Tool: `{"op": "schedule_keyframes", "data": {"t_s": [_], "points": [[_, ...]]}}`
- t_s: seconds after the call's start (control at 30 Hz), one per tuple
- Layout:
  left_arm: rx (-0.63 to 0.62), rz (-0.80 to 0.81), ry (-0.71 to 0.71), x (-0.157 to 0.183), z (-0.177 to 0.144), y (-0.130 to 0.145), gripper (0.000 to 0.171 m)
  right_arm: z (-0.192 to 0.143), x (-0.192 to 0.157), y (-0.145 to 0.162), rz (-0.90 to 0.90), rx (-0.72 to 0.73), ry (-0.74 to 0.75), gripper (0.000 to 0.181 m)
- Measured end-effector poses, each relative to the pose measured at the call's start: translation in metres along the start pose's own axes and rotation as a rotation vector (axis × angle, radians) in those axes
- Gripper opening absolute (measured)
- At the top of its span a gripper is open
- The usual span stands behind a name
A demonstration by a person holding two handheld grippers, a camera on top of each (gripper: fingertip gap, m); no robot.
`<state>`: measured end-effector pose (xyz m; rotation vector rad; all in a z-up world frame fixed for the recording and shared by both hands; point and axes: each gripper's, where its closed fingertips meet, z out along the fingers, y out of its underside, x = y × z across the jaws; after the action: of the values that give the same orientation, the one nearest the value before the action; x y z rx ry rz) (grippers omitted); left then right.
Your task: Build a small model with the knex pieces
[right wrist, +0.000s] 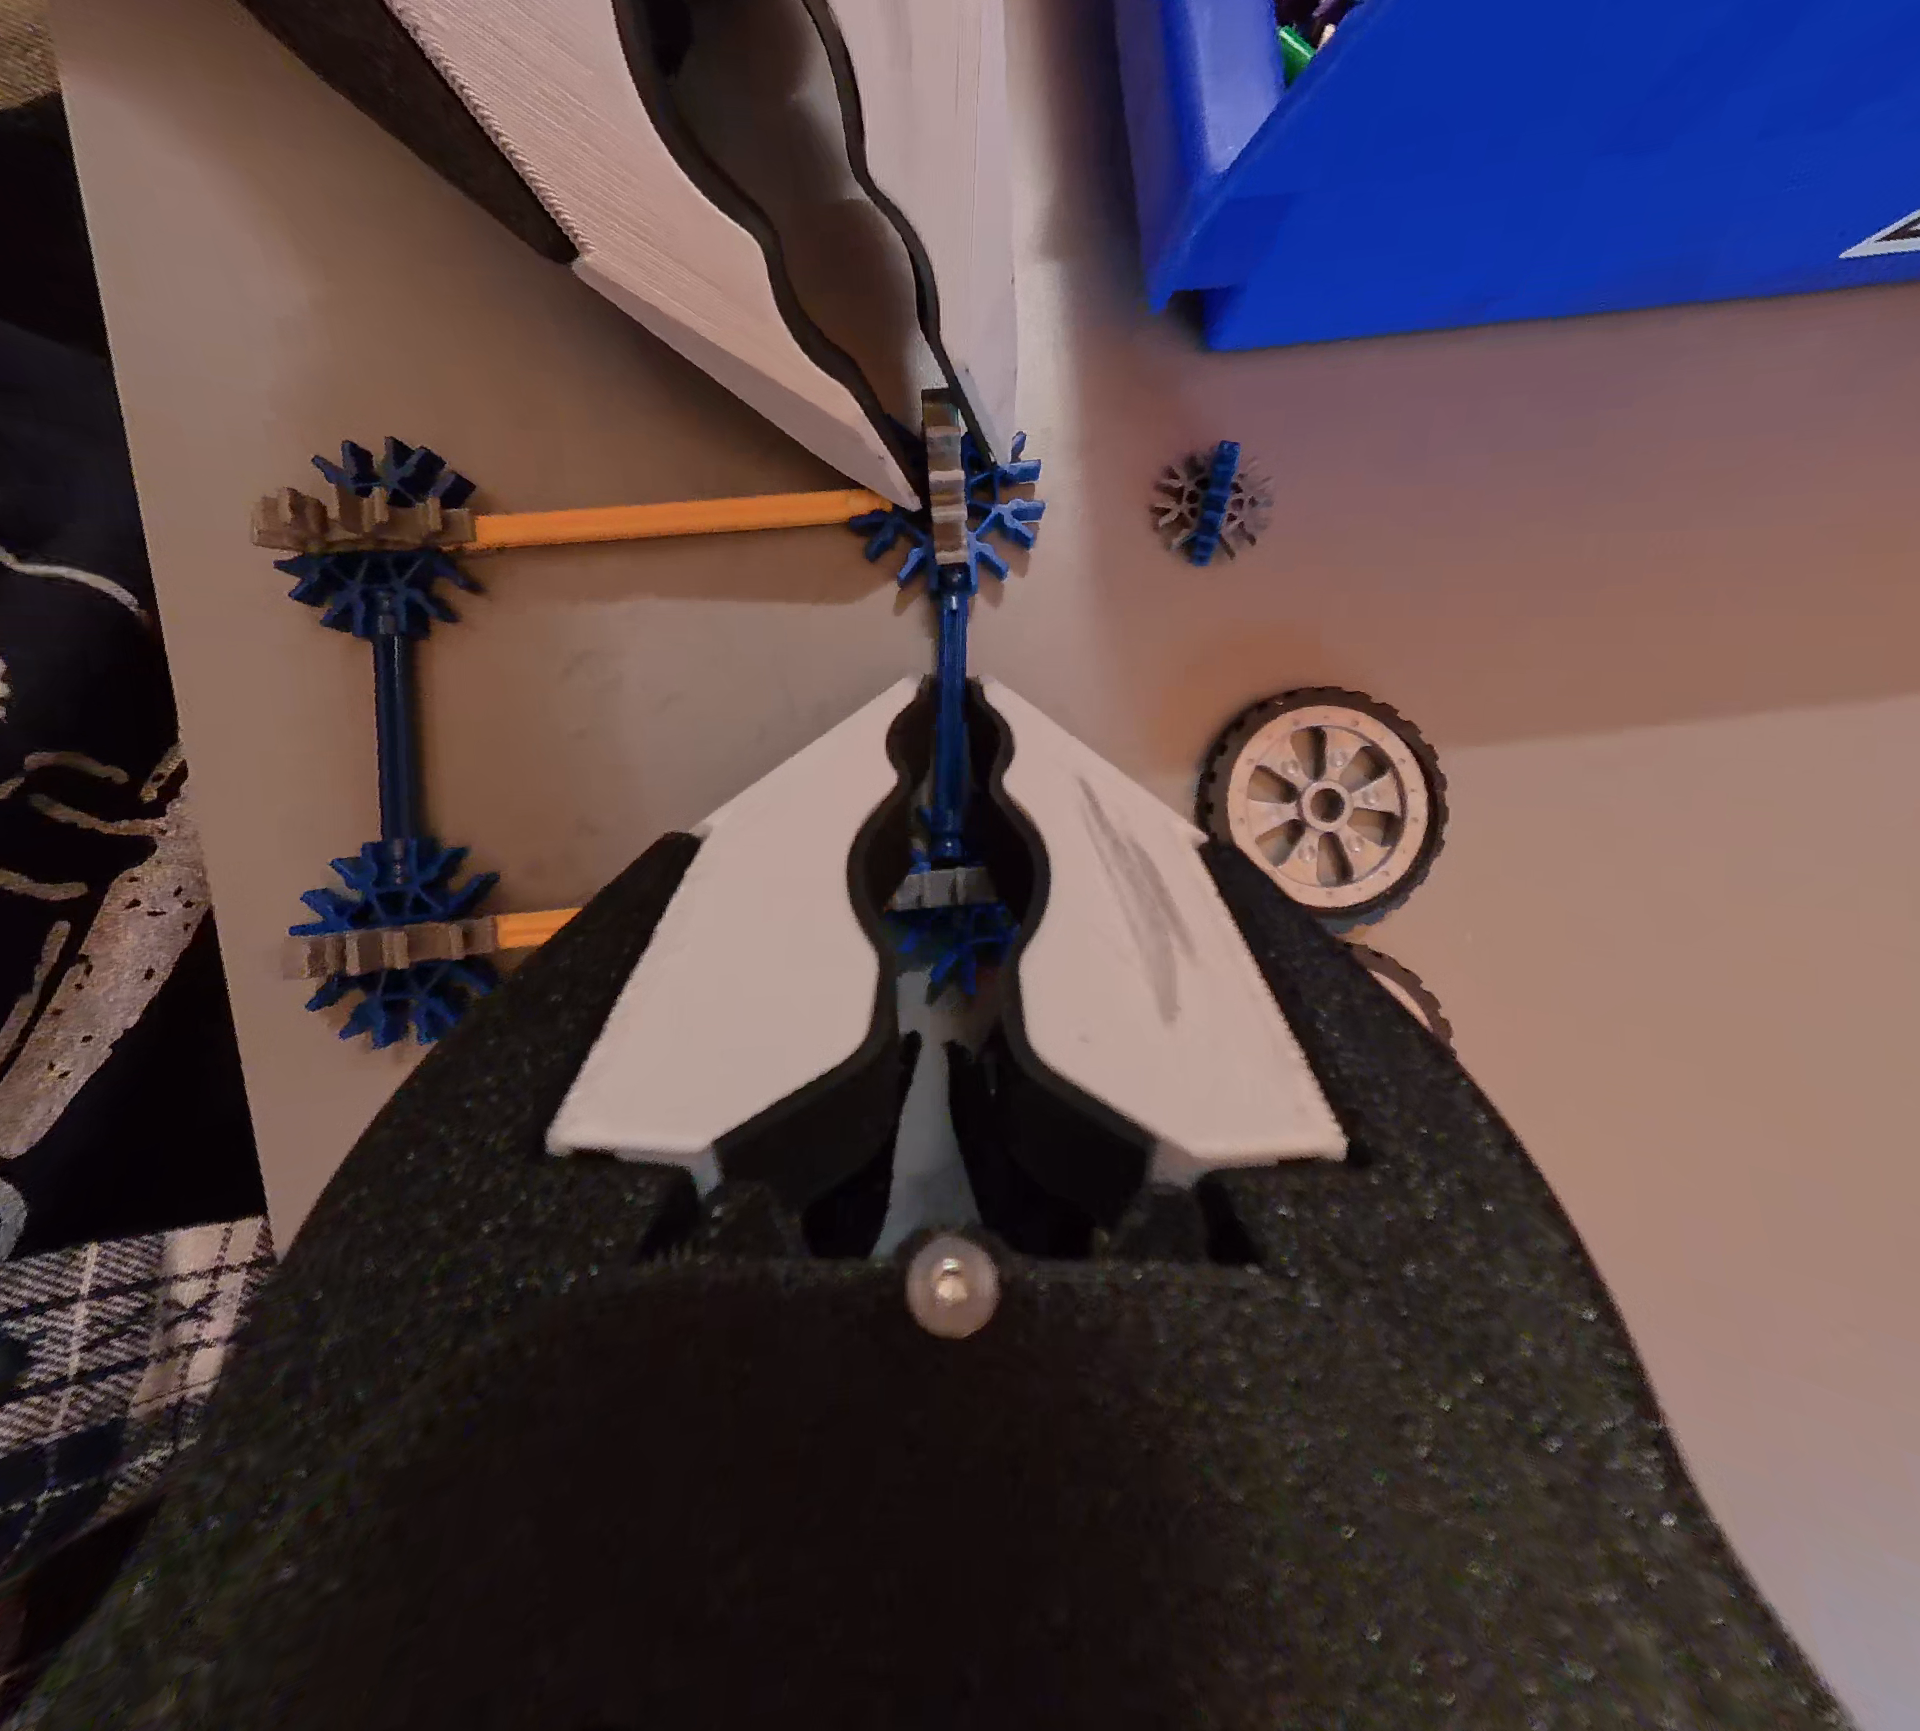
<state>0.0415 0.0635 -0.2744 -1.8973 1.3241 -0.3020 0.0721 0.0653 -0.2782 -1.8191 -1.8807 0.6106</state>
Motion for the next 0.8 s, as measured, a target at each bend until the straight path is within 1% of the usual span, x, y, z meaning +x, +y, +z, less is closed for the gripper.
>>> {"op": "schedule_keyframes", "data": {"t_s": [0.27, 0.5, 0.6, 0.8], "points": [[0.024, 0.016, 0.004, 0.002, 0.0, -0.003, 0.008, -0.001, 0.001, 0.002, -0.013, -0.012, 0.016, 0.005], [0.062, 0.057, -0.013, 0.002, -0.004, -0.01, 0.006, -0.004, 0.003, 0.001, 0.0, -0.007, 0.017, 0.005], [0.072, 0.058, -0.024, 0.0, -0.006, -0.011, 0.006, -0.005, 0.005, 0.005, -0.01, -0.025, 0.028, 0.004], [0.097, 0.051, -0.004, 0.001, -0.01, -0.013, 0.004, -0.003, -0.003, 0.007, -0.051, -0.043, 0.004, 0.004]]}}
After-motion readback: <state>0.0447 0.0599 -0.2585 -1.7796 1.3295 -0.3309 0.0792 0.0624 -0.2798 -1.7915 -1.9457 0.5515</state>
